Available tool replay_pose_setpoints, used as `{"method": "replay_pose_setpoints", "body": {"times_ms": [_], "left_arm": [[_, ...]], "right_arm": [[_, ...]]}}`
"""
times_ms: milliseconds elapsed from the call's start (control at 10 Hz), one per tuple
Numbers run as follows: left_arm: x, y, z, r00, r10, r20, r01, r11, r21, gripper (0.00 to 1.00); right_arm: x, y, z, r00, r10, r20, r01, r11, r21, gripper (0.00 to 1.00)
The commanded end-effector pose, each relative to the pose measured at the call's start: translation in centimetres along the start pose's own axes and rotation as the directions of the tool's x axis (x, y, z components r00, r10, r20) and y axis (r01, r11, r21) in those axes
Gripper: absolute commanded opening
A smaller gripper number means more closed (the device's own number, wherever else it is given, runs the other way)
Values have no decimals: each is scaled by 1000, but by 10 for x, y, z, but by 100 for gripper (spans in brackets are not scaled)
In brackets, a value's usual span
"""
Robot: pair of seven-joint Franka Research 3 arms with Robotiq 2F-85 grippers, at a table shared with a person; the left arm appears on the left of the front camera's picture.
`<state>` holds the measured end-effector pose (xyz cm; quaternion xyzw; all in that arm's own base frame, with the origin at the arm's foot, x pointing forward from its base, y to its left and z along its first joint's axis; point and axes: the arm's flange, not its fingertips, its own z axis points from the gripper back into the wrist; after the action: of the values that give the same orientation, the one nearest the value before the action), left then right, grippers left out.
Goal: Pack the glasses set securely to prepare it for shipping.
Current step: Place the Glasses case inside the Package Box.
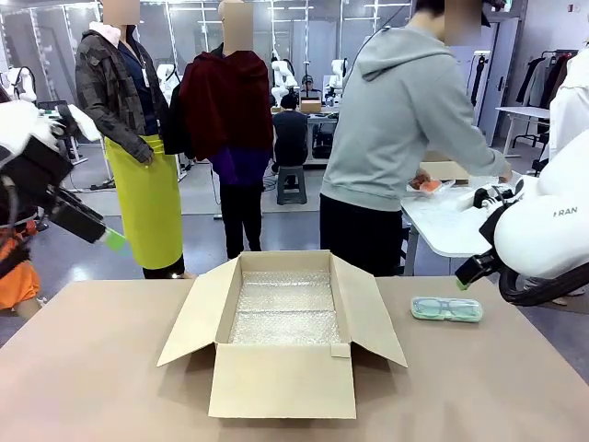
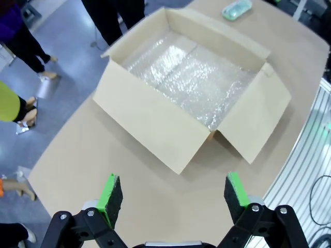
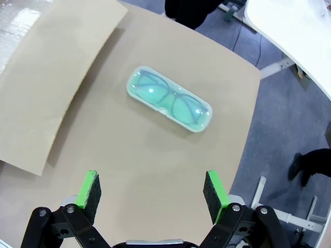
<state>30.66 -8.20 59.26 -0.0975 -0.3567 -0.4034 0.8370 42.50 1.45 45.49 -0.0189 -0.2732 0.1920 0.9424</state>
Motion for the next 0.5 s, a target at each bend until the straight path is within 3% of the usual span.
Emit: {"method": "replay_pose_setpoints", "body": {"times_ms": [0, 200, 300, 400], "left_arm": [[-19, -11, 17, 999, -39, 23, 38, 999, 13, 100], [-22, -13, 26, 999, -9, 52, 8, 1000, 16, 100], [0, -5, 26, 999, -17, 50, 16, 1000, 19, 100], [0, -5, 26, 999, -17, 50, 16, 1000, 19, 100]], "right_arm": [[6, -12, -9, 999, 34, -36, -34, 999, -2, 100], [8, -18, -15, 1000, 3, -27, -3, 1000, 9, 100], [7, -17, -16, 999, 10, -42, -9, 1000, 12, 100], [4, -11, -13, 999, -2, -32, 2, 1000, -3, 100]]}}
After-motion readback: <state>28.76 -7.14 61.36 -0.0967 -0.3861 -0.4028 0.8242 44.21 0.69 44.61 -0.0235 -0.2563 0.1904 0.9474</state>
